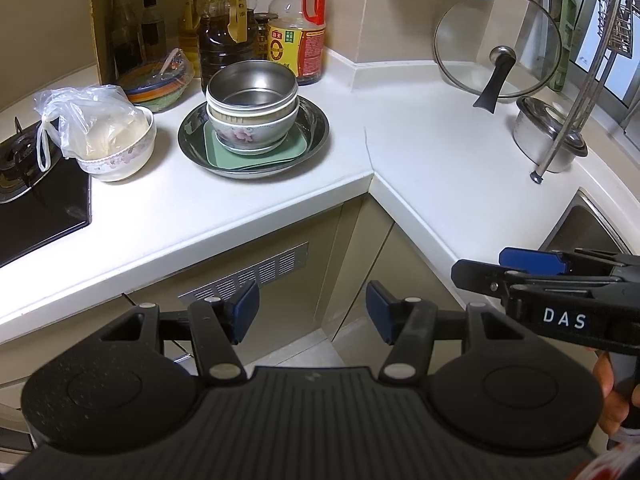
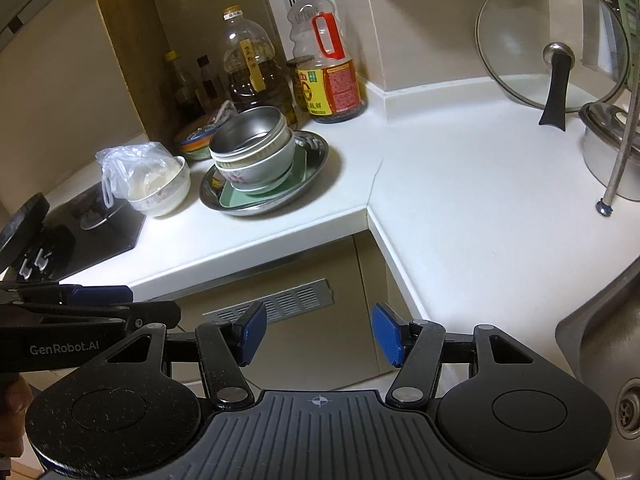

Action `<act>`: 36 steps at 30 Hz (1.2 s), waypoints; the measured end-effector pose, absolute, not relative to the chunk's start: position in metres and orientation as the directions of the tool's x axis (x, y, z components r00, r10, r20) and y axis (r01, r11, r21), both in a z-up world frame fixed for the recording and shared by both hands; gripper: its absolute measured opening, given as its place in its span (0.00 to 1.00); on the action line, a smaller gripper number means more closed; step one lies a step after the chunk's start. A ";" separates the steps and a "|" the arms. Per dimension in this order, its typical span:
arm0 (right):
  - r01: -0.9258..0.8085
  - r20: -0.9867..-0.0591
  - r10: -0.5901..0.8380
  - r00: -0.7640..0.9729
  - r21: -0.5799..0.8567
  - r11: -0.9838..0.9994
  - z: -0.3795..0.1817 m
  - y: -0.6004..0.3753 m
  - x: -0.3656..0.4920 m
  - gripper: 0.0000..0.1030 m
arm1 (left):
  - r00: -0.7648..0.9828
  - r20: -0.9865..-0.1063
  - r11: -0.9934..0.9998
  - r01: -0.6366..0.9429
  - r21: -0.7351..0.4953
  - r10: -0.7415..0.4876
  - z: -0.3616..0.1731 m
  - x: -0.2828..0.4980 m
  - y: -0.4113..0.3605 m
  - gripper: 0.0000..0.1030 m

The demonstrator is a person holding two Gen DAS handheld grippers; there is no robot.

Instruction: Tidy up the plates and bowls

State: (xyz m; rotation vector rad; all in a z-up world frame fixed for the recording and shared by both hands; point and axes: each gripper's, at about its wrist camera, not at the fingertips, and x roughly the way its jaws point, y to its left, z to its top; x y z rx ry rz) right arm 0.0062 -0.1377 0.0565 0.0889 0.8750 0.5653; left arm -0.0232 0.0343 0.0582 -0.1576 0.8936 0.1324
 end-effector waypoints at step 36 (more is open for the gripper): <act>-0.423 -0.703 0.498 0.508 0.301 0.855 0.057 -0.142 0.009 0.57 | 0.621 -0.783 0.982 -0.169 -0.084 0.040 0.058 -0.019 0.029 0.55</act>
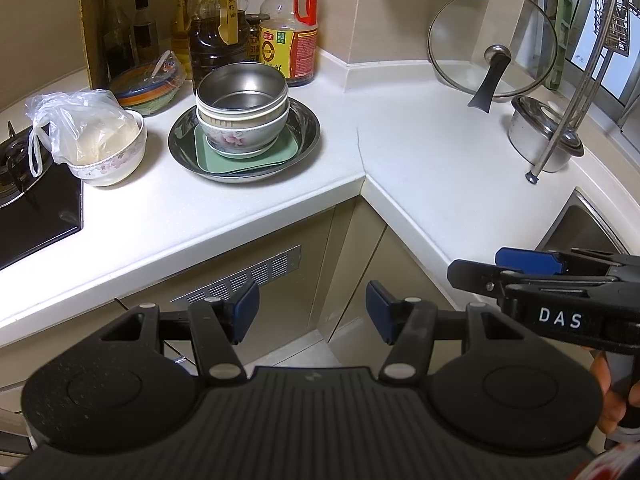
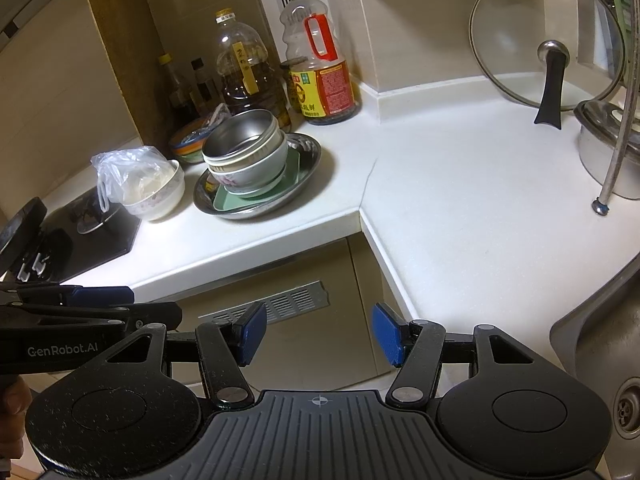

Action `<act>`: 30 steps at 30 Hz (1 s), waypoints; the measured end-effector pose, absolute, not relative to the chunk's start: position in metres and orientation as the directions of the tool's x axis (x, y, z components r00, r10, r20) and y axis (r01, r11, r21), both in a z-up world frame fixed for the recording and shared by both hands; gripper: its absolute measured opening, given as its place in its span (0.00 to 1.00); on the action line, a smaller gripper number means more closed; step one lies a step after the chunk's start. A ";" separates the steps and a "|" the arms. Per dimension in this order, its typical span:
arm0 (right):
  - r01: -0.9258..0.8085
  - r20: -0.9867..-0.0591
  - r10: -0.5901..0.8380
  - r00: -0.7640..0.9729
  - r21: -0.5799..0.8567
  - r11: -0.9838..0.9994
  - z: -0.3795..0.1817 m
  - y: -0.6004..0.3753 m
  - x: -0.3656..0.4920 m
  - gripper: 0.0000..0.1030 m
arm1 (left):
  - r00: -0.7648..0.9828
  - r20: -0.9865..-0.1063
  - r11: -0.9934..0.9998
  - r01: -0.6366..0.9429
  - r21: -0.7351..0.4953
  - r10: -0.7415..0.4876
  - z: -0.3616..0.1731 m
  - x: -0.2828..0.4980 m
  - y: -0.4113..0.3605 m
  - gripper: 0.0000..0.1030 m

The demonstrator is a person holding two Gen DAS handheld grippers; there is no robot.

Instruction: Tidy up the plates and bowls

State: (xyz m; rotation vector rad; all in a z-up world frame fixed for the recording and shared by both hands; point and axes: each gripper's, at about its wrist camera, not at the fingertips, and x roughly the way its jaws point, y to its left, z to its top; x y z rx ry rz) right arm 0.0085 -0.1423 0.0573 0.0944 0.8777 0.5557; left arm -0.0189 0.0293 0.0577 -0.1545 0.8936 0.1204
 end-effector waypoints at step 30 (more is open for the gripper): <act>-0.423 -0.702 0.499 0.509 0.300 0.855 0.058 -0.144 0.010 0.57 | 0.624 -0.780 0.983 -0.164 -0.084 0.037 0.059 -0.016 0.027 0.55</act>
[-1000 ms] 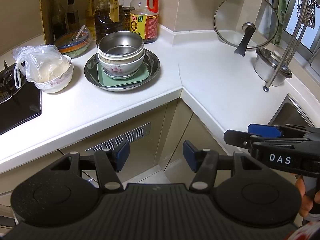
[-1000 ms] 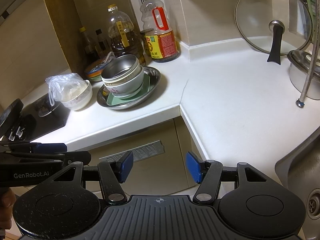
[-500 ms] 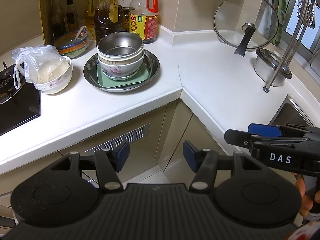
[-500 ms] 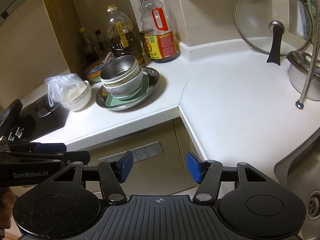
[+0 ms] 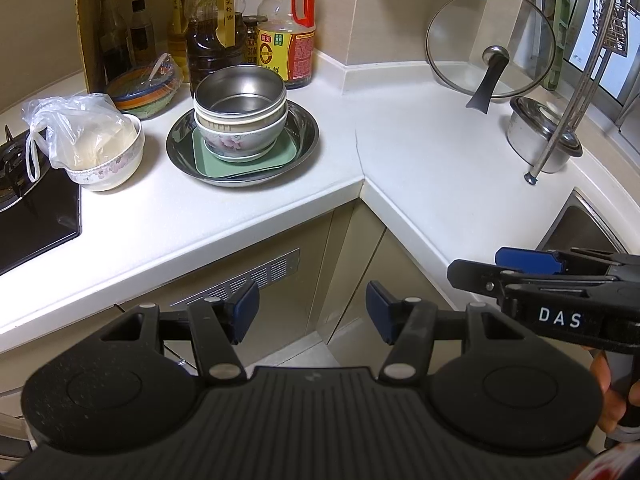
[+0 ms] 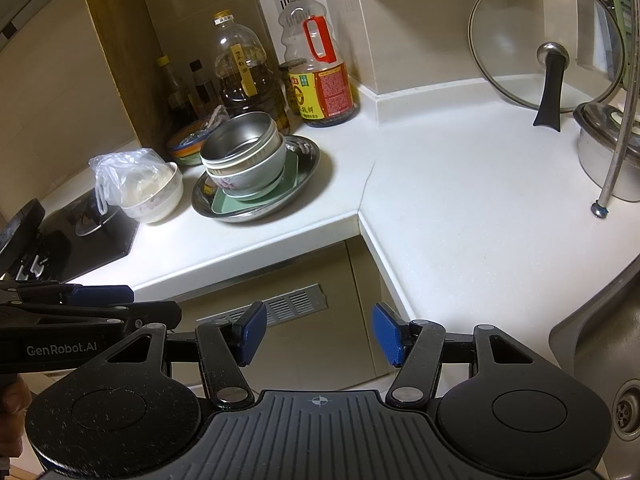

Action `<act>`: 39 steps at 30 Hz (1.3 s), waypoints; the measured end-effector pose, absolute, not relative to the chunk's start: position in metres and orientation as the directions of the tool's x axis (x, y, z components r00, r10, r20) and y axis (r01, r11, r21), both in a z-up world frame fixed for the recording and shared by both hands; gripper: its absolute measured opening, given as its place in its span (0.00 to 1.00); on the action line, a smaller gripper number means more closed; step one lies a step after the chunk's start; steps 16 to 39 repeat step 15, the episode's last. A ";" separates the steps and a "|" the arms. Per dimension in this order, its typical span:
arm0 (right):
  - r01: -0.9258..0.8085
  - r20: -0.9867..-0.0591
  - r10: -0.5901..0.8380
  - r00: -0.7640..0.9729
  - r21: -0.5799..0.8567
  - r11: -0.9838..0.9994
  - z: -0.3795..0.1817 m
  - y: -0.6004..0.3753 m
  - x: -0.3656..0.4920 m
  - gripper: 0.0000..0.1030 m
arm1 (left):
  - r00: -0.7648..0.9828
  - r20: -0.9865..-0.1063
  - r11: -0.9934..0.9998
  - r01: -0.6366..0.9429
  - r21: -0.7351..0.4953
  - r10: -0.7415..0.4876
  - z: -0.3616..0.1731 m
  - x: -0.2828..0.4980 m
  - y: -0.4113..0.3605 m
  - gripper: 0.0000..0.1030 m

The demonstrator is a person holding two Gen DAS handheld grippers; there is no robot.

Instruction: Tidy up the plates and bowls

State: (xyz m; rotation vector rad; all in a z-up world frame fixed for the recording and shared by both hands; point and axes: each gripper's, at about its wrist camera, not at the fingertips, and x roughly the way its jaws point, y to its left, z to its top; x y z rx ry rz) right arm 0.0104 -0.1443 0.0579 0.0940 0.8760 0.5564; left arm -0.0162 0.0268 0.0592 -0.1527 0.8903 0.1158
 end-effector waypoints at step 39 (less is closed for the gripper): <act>-0.416 -0.702 0.492 0.515 0.298 0.859 0.058 -0.142 0.017 0.57 | 0.626 -0.779 0.984 -0.158 -0.087 0.032 0.060 -0.016 0.036 0.55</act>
